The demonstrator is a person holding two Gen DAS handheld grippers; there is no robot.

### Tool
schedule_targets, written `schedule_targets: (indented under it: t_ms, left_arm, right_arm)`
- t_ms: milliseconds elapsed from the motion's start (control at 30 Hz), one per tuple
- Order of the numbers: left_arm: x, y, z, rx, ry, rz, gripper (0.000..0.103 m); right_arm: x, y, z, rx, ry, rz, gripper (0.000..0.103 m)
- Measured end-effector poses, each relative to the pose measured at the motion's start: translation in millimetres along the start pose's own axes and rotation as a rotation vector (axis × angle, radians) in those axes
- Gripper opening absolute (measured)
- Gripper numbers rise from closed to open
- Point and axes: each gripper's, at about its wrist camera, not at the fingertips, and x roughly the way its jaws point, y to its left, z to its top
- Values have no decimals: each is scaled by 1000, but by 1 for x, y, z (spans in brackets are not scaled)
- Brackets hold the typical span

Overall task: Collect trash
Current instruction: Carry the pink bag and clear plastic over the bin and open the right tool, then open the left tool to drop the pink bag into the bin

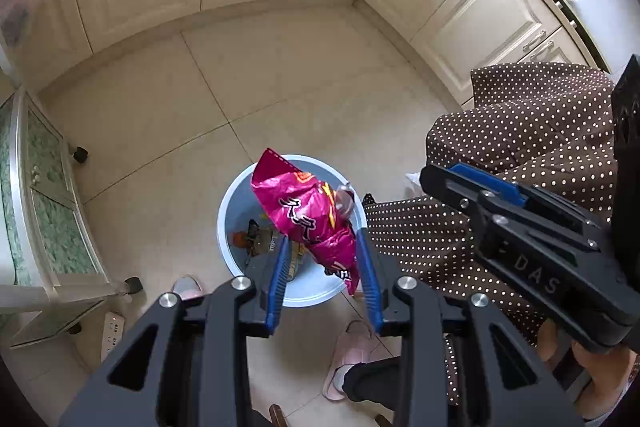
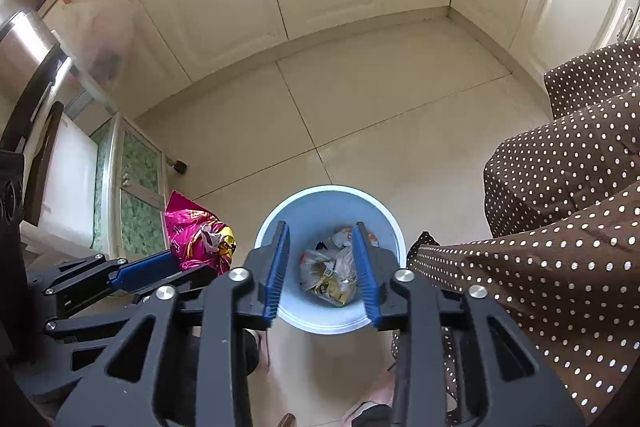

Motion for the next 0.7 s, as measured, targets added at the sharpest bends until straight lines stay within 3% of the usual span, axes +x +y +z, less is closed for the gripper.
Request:
schedule_targets:
  t_ms: [167, 400, 700]
  left_arm:
    - [2, -8, 2, 12, 9, -10, 32]
    - [3, -26, 10, 49, 14, -20, 32]
    - [-15, -54, 24, 99, -37, -52, 36]
  right_arm:
    - [-11, -9, -1, 0, -32, -27, 40]
    - [-35, -19, -1, -11, -120, -132, 51]
    - [-68, -26, 3, -5, -254, -192, 56]
